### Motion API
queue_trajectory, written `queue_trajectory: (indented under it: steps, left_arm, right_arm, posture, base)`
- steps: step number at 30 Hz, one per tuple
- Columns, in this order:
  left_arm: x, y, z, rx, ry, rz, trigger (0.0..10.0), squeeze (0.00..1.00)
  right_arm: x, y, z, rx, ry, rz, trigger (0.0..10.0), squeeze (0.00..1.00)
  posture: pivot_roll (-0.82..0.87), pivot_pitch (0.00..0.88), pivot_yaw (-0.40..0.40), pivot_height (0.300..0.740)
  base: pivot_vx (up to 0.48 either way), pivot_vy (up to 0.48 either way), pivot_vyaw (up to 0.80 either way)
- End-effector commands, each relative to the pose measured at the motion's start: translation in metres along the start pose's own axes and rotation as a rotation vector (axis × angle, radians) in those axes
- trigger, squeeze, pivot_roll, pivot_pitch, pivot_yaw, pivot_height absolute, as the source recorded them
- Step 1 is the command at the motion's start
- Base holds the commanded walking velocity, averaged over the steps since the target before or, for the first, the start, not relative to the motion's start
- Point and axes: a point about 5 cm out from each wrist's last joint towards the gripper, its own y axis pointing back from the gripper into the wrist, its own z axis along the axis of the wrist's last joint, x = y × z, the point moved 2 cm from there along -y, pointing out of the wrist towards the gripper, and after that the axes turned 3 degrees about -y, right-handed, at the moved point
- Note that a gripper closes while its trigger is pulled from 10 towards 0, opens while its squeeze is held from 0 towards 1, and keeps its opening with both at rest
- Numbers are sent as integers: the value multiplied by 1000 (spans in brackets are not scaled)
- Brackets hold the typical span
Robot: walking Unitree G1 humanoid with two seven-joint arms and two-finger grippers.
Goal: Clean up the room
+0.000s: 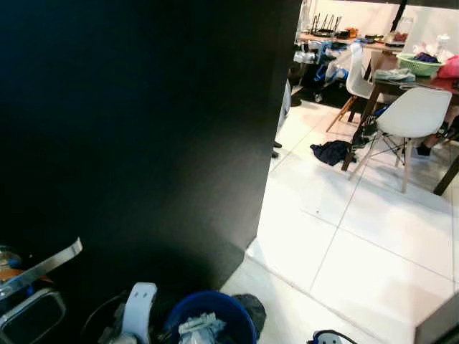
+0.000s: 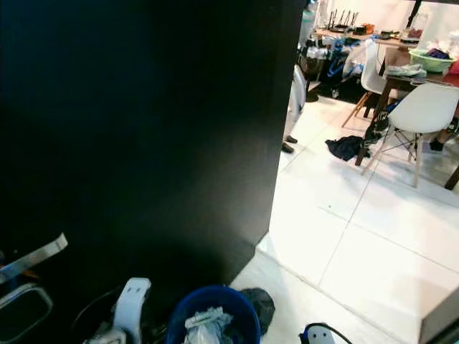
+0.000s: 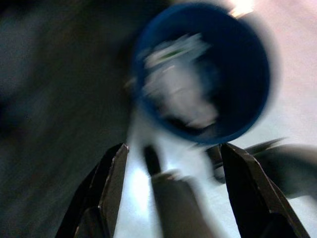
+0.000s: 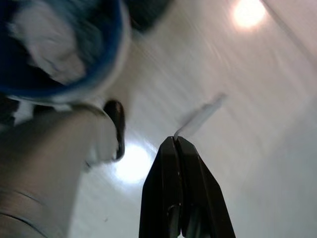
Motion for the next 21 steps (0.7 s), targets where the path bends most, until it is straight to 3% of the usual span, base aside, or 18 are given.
queue_trajectory:
  steps: [1, 3, 6, 8, 11, 13, 15, 16, 21]
  left_arm:
    - [9, 6, -26, 97, -11, 42, 10000, 0]
    - [9, 7, -33, 123, -11, 41, 10000, 0]
    - [2, 12, -60, 238, -65, -5, 10000, 0]
    - [1, 13, -64, 247, -54, 12, 10000, 0]
    - [-2, 12, -64, 244, -40, 3, 10000, 0]
    - [-6, 11, -64, 240, -49, 26, 10000, 0]
    - [-6, 10, -64, 235, -45, 41, 10000, 0]
    - [-7, 10, -63, 230, -43, 55, 10000, 0]
    - [-11, 7, -58, 207, -19, 82, 10000, 0]
  right_arm:
    - [11, -4, 42, -124, 56, 60, 10000, 0]
    - [13, -5, 54, -152, 66, 82, 10000, 0]
    - [34, -3, 110, -259, 153, 213, 10000, 0]
    - [43, 0, 134, -301, 177, 251, 10000, 0]
    - [44, 1, 146, -317, 216, 220, 10000, 0]
    - [31, 3, 163, -340, 248, 81, 10000, 0]
    - [27, 4, 169, -356, 247, 46, 10000, 0]
    - [24, 6, 175, -371, 244, 8, 10000, 1000]
    - [22, 9, 186, -404, 221, -8, 10000, 1000]
  posture:
    - [-56, 0, -31, 740]
    - [-56, 0, -31, 740]
    - [-32, 0, -41, 740]
    - [-27, 0, -45, 740]
    - [-27, 0, -45, 740]
    - [-15, 0, -43, 740]
    - [-15, 0, -43, 740]
    - [-11, 0, -42, 740]
    - [-9, 0, -43, 740]
  base:
    - [0, 0, 800]
    - [0, 0, 800]
    - [0, 0, 800]
    - [0, 0, 800]
    - [0, 0, 800]
    - [0, 0, 0]
    - [0, 0, 0]
    - [0, 0, 0]
    - [0, 0, 0]
